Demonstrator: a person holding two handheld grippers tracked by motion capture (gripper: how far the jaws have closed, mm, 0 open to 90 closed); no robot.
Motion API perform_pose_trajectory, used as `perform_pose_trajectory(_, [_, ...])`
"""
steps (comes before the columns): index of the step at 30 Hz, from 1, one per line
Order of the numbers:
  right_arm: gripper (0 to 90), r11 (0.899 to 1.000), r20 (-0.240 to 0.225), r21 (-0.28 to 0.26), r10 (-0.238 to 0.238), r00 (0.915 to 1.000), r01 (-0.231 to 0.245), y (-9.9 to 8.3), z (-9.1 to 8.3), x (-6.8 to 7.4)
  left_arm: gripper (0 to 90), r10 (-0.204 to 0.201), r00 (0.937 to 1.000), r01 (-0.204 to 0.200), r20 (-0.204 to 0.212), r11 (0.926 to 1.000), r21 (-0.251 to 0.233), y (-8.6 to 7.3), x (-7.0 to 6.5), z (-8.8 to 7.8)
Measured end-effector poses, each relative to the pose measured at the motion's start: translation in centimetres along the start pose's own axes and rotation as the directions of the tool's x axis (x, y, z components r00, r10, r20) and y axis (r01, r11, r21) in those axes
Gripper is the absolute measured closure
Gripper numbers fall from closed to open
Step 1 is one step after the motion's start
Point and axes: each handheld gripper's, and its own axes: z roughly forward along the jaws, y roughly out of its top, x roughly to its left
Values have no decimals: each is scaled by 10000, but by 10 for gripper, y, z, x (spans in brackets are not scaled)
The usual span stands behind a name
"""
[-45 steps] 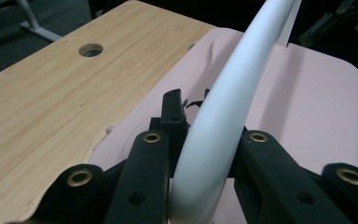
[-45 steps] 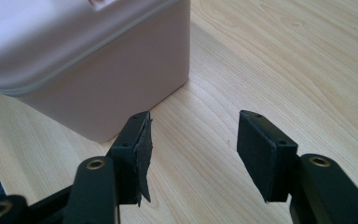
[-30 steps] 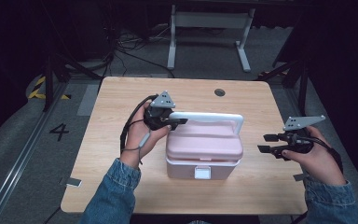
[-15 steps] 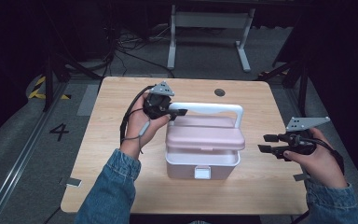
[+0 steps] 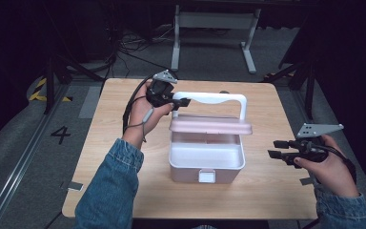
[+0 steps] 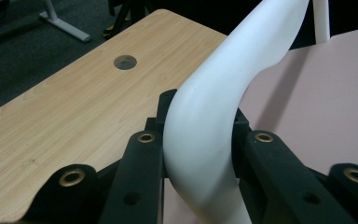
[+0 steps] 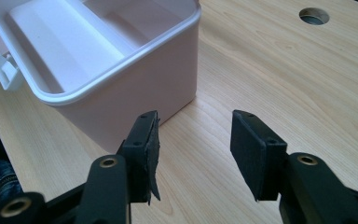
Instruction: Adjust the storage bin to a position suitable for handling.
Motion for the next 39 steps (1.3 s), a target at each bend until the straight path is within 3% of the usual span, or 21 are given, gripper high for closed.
perform_pose_trajectory(3, [548,9999,84,-159,-25,10000,27,0,-2,2,746,-134,9999,134,-33,9998,-114,2,4,1])
perform_pose_trajectory(11, [682,9966,-282,-818,97,9996,-120,6,1,13,736,-188,9997,182,-125,9985,-520,3,11,4])
perform_pose_trajectory(15, [814,9884,-589,-1515,-159,9981,68,17,6,24,736,-202,9997,195,-139,9986,-501,3,11,3])
perform_pose_trajectory(21, [900,9717,-1130,-2358,-397,9928,121,34,14,35,735,-211,9995,198,-222,9982,-570,2,10,4])
perform_pose_trajectory(26, [900,9480,-1246,-3179,-240,9919,-170,46,15,35,735,-350,9992,340,-169,9978,-563,-1,10,5])
perform_pose_trajectory(34, [900,9388,-1180,-3438,-178,9928,-240,54,23,35,732,-420,9990,409,-147,9968,-691,-2,10,6])
perform_pose_trajectory(37, [900,9370,-1176,-3485,-172,9929,-250,55,23,36,688,-477,9989,477,17,9955,-814,-3,9,7])
perform_pose_trajectory(39, [900,9372,-1213,-3478,-178,9925,-257,56,23,35,590,-418,9991,408,-87,9953,-881,-4,8,7])
